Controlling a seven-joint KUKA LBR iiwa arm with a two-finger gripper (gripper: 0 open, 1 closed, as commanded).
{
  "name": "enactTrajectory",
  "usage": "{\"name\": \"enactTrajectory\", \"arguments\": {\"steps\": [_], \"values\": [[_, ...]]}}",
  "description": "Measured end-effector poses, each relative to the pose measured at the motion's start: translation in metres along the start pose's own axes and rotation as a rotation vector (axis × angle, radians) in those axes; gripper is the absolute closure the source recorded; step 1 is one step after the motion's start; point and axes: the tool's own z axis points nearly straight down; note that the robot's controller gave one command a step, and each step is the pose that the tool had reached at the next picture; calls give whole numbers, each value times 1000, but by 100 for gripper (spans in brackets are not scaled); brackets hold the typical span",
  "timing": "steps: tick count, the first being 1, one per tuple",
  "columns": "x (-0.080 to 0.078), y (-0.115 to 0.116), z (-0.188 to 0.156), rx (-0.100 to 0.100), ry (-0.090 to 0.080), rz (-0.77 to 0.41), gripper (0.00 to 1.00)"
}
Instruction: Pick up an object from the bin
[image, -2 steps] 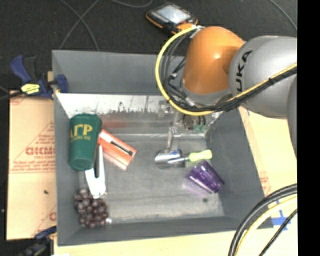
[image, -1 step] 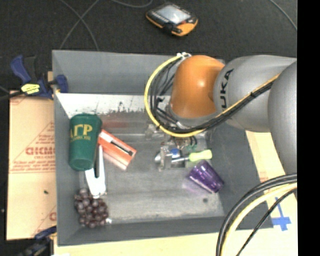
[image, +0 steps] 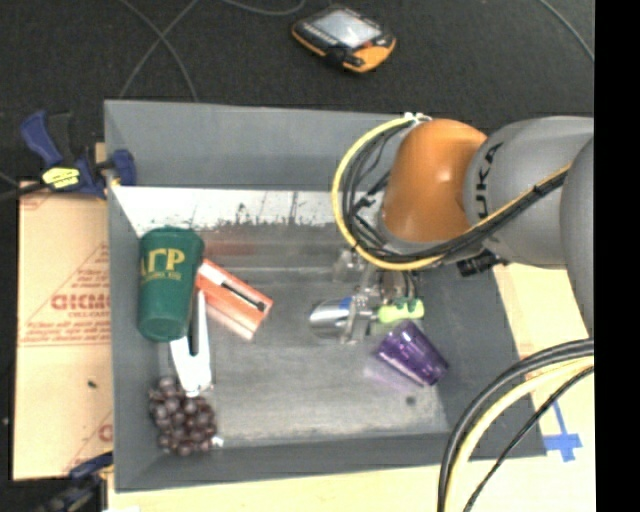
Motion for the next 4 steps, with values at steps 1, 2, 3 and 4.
{"name": "enactTrajectory", "arguments": {"steps": [1,2,3,4], "values": [[-3,12,16,0,4,-347,0],[-3,14,13,-3,0,-467,0],[0,47,-14,-4,-4,-173,0],[-2,-9,6,1,-3,-400,0]]}}
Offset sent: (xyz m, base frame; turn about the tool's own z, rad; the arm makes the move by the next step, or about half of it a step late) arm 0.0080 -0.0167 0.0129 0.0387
